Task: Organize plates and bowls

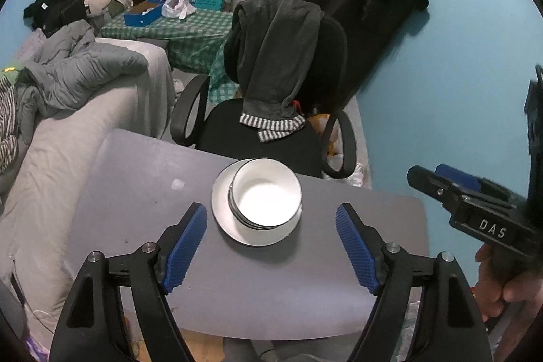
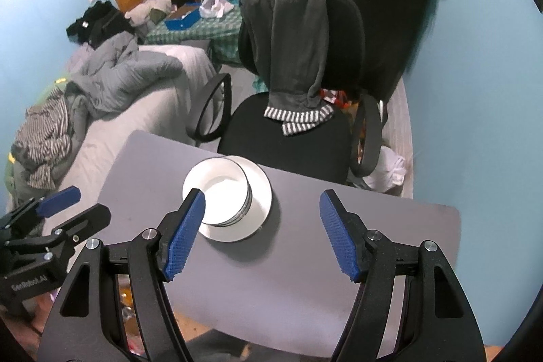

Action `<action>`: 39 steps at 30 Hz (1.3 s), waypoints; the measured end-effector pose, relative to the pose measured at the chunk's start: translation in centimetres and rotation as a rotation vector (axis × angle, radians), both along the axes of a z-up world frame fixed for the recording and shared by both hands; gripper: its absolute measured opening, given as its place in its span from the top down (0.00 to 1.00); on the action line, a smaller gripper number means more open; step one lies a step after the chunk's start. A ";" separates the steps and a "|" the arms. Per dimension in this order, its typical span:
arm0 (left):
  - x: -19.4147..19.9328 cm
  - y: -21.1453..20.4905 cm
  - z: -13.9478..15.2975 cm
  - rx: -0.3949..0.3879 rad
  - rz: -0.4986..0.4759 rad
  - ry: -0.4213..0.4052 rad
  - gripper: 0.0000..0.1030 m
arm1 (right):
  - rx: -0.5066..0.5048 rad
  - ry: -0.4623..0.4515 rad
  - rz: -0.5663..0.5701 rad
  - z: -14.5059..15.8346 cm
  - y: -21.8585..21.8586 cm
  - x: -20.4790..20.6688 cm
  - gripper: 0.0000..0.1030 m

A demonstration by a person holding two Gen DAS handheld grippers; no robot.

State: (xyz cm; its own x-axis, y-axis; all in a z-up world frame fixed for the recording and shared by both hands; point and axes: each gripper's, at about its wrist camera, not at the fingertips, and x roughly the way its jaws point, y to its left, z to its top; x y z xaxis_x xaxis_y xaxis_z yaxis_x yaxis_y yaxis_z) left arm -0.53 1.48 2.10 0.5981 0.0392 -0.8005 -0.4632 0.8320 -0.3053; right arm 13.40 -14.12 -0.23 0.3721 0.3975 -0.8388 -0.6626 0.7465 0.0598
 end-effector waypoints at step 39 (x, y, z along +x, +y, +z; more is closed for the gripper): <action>-1.1 -1.8 2.4 0.093 -0.043 -0.025 0.17 | 0.061 0.071 -0.032 0.0 -1.7 -0.9 0.33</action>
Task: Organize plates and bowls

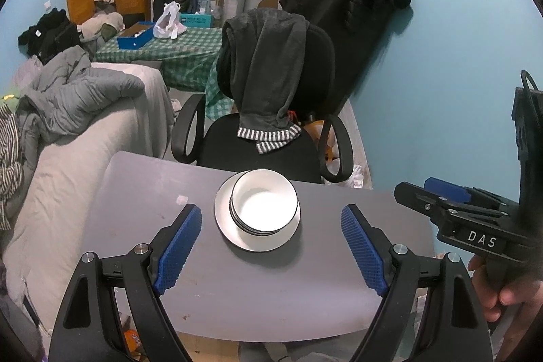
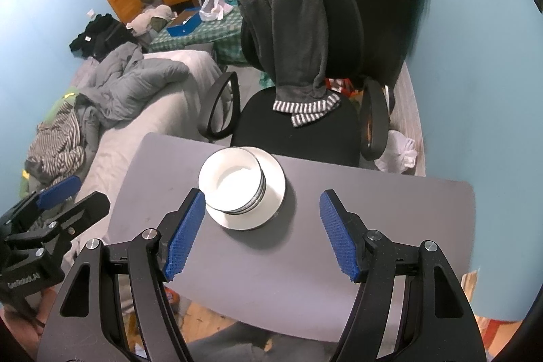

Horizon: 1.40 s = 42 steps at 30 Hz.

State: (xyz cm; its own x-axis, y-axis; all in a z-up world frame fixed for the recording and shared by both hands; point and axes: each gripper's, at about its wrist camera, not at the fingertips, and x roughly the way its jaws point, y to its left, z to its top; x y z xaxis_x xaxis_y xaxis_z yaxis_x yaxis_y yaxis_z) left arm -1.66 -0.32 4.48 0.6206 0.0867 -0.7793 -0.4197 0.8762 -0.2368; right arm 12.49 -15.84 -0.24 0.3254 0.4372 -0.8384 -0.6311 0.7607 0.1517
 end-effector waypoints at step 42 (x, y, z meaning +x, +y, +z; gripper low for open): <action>0.6 -0.4 -0.1 0.003 0.004 0.049 0.17 | -0.005 -0.007 0.007 0.2 0.3 -0.5 0.33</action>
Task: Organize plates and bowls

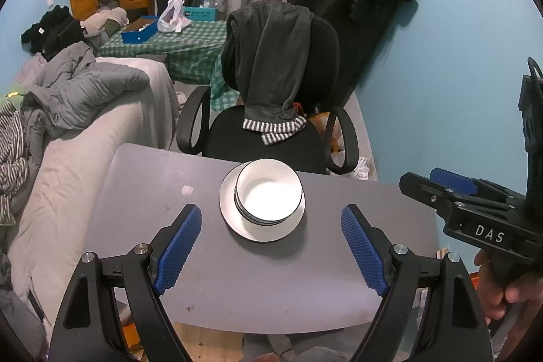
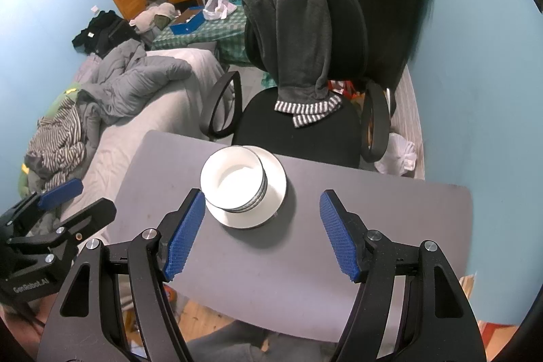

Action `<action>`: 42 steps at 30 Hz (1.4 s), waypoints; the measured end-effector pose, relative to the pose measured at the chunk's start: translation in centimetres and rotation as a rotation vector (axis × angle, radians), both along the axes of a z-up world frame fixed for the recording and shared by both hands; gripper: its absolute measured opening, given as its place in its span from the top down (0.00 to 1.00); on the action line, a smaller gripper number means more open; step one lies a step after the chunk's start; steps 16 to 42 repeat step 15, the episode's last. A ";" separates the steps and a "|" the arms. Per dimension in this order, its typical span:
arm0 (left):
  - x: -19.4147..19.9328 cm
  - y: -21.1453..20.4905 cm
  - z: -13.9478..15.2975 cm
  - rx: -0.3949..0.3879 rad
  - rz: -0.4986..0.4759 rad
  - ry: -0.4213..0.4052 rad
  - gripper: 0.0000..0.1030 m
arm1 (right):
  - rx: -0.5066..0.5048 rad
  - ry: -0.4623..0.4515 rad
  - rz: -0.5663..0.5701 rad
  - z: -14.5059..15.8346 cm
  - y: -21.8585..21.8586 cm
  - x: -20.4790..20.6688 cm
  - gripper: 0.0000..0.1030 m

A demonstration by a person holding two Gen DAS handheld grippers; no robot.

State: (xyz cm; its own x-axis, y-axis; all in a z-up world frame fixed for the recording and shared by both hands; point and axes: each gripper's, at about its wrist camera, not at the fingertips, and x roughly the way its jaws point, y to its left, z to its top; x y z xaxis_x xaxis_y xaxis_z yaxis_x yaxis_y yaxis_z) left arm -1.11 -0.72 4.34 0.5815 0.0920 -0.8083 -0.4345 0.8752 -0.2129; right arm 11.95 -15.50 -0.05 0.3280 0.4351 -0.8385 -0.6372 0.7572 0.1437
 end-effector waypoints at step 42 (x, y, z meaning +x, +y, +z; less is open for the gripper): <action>-0.7 -0.3 0.3 0.015 0.033 -0.012 0.11 | -0.006 0.008 0.003 -0.3 -0.4 -0.6 0.33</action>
